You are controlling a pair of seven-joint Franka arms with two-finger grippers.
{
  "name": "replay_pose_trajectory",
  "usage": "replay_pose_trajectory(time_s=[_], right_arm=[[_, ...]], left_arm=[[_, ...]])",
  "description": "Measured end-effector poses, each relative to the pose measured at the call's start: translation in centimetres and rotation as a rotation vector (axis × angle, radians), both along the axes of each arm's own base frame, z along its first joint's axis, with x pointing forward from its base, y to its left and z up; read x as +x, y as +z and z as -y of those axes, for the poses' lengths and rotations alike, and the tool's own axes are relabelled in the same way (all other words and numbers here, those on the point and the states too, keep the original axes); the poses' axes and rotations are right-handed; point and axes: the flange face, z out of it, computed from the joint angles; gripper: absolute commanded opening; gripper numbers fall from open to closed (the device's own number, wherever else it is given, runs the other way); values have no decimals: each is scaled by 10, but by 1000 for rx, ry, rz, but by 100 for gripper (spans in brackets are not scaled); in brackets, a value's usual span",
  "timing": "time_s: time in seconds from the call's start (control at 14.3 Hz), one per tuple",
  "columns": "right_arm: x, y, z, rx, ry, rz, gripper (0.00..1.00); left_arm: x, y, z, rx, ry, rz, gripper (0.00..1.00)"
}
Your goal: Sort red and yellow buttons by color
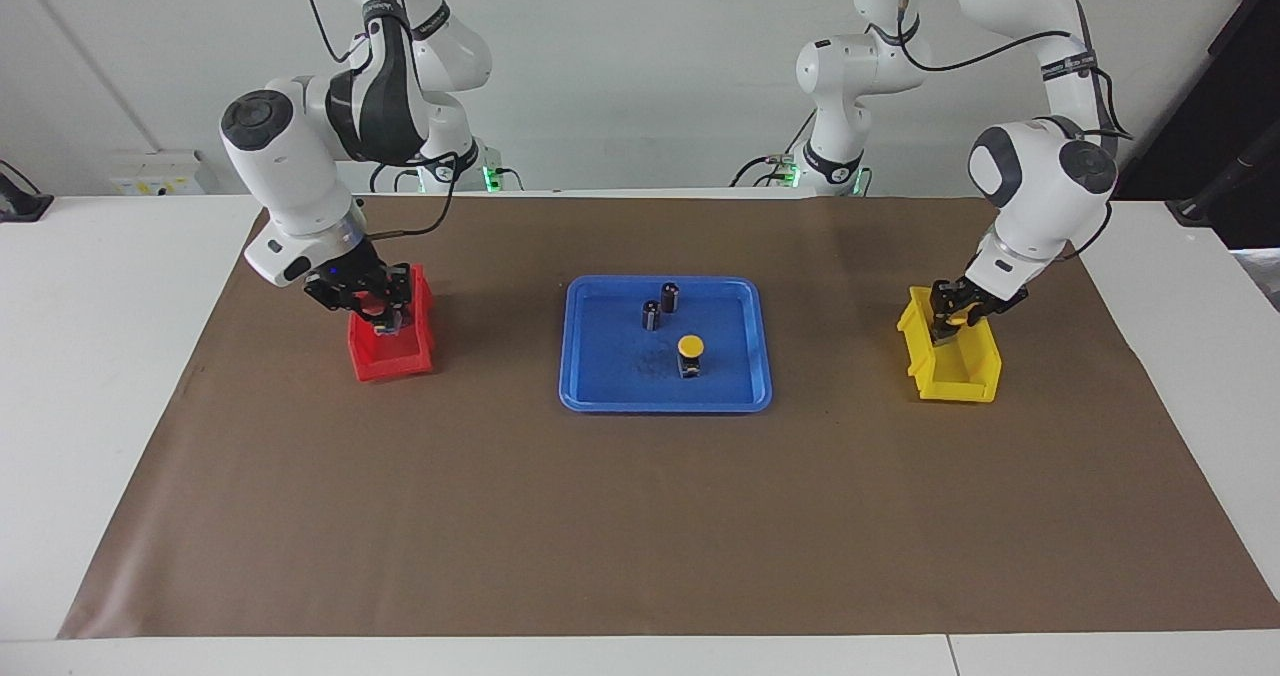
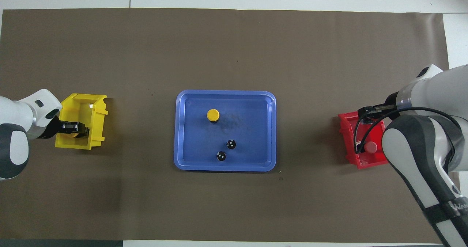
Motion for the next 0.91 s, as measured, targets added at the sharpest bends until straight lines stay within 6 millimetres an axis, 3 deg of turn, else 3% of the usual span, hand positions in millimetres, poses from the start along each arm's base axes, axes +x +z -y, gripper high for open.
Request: replay_pose_trajectory(time_s=[0.35, 0.49, 0.63, 0.7, 0.84, 0.91], right_arm=[[-12, -30, 8, -1, -7, 1, 19], [-17, -42, 8, -1, -7, 5, 20], [-24, -57, 8, -2, -7, 10, 20], [-27, -63, 8, -2, -7, 13, 20], [-32, -71, 8, -2, -4, 7, 21], [-34, -74, 7, -2, 1, 2, 21]], left_arm=[[2, 4, 4, 0, -8, -4, 60], [4, 16, 6, -1, -13, -21, 61], [10, 43, 8, -3, -18, -40, 93], [13, 60, 12, -3, -20, -43, 99], [20, 90, 42, 0, 16, -15, 100], [22, 99, 71, 1, 56, 3, 100]])
